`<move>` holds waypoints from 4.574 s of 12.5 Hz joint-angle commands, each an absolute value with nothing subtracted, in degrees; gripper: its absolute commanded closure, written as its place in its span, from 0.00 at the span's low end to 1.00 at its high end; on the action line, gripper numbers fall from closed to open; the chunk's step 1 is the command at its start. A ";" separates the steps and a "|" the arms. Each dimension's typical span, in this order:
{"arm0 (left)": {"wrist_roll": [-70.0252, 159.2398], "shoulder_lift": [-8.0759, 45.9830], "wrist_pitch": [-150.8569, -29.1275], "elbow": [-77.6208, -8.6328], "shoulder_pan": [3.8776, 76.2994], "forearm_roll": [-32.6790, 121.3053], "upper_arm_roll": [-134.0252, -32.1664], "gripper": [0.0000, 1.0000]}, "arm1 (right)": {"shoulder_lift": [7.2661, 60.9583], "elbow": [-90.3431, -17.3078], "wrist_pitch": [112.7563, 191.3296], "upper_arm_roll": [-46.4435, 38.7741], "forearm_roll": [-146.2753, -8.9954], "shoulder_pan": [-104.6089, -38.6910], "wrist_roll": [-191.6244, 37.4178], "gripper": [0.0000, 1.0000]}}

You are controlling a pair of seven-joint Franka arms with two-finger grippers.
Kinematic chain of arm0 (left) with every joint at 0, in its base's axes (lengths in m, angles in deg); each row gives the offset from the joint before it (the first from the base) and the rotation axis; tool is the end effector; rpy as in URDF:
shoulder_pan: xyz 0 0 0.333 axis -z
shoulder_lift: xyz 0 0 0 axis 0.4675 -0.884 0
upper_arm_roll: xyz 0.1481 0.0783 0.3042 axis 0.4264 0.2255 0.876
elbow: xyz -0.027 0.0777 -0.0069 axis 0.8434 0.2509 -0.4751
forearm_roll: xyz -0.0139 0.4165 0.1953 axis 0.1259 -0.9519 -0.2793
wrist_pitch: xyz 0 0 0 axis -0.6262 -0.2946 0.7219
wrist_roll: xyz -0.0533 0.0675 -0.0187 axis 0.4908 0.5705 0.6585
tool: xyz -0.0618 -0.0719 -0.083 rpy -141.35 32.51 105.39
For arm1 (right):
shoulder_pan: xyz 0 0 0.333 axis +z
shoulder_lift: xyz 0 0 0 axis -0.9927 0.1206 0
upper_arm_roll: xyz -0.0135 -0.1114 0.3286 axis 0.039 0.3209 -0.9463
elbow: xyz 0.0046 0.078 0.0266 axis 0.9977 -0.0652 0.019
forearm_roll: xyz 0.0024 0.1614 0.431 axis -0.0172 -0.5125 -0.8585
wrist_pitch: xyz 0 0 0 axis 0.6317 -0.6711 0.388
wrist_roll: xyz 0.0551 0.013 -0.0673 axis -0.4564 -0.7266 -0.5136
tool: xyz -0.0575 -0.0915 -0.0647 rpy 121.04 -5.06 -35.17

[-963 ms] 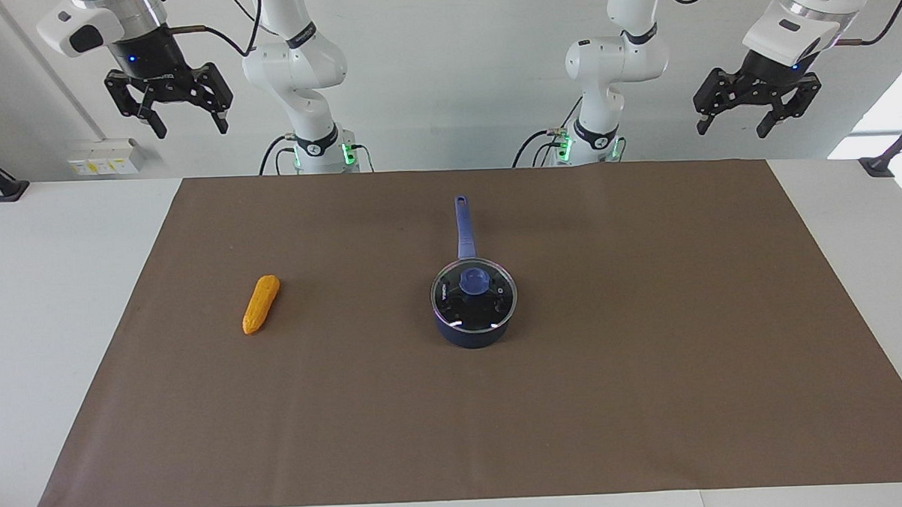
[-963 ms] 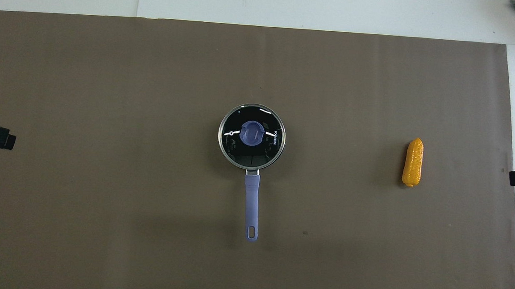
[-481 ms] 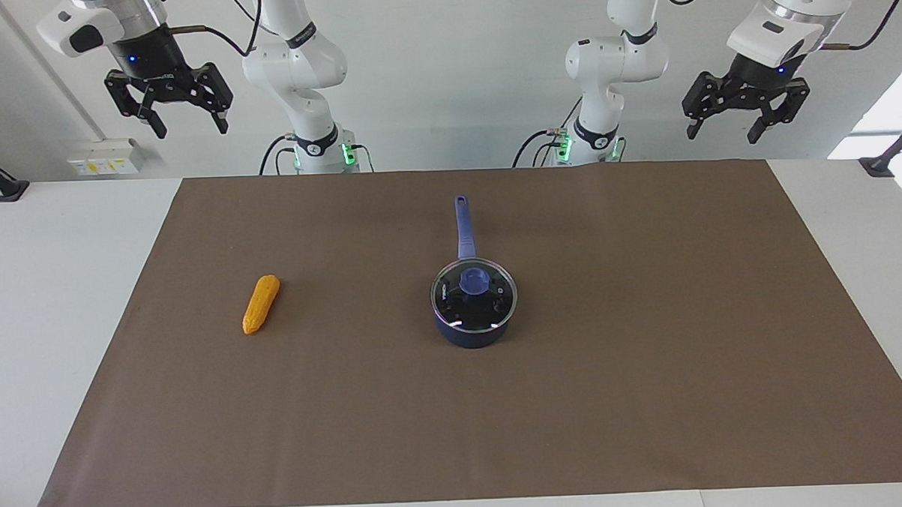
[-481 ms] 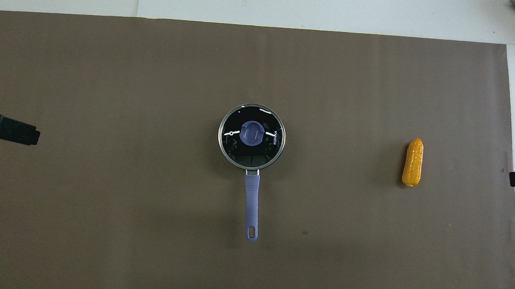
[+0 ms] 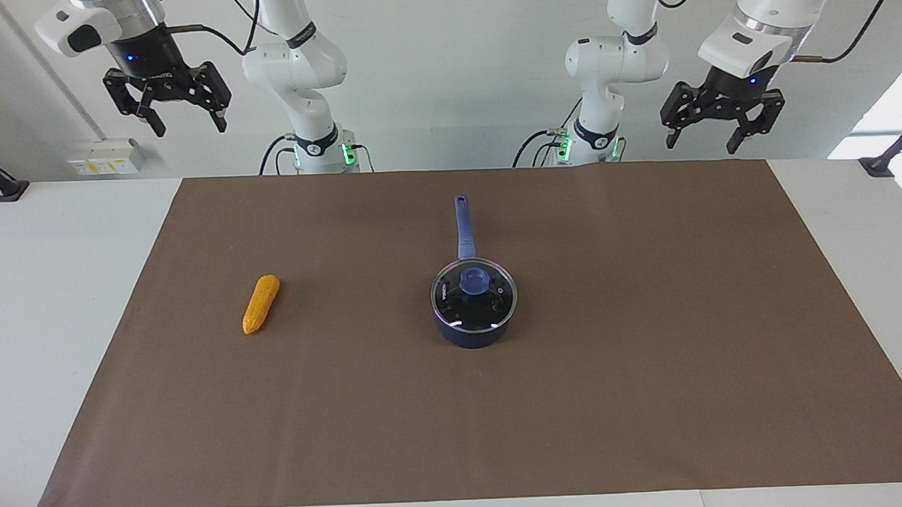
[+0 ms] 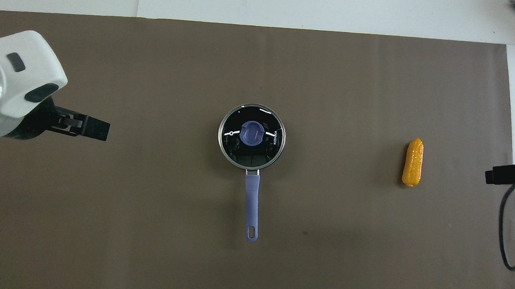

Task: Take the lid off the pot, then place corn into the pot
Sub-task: 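Reach the left gripper to the pot lid while the right gripper reaches the corn, then grasp the lid knob with the left gripper while the right gripper grasps the corn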

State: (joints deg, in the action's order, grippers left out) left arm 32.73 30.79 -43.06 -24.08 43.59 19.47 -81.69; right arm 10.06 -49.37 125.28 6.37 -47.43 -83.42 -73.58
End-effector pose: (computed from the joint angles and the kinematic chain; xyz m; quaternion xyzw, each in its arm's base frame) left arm 0.5872 -0.1846 0.6586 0.9924 -0.1199 0.0267 0.0078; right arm 0.5691 -0.0347 0.6438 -0.9999 -0.0109 -0.0026 0.0072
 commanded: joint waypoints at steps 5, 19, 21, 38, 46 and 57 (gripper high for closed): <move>40.84 25.42 -51.18 -24.90 52.46 19.35 -80.77 0.00 | 19.88 -60.46 147.54 6.18 -47.13 -83.51 -73.15 0.00; 58.96 8.37 -64.46 -20.16 65.05 13.90 -81.03 0.00 | 32.22 -71.89 168.13 6.27 -47.22 -84.66 -70.42 0.00; 59.57 6.70 -65.51 -19.80 66.27 13.99 -81.03 0.00 | 32.13 -71.98 167.95 6.27 -47.22 -85.27 -70.25 0.00; 61.07 2.47 -70.70 -19.62 66.81 13.55 -81.03 0.00 | 32.92 -71.63 169.80 6.18 -47.48 -85.19 -65.34 1.00; 60.98 2.73 -69.83 -19.62 66.72 11.20 -80.86 0.90 | 29.85 -60.22 156.90 6.09 -47.49 -84.39 -64.71 1.00; 57.74 11.34 -66.92 -23.12 64.80 10.39 -81.03 1.00 | 20.45 -55.18 138.70 4.07 -47.22 -82.20 -49.79 1.00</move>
State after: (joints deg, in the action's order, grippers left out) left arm 59.54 8.01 -67.66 -19.64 65.77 11.26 -81.36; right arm 21.90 -53.76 140.64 4.38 -47.51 -82.24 -52.77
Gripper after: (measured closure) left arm 0.392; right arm 0.617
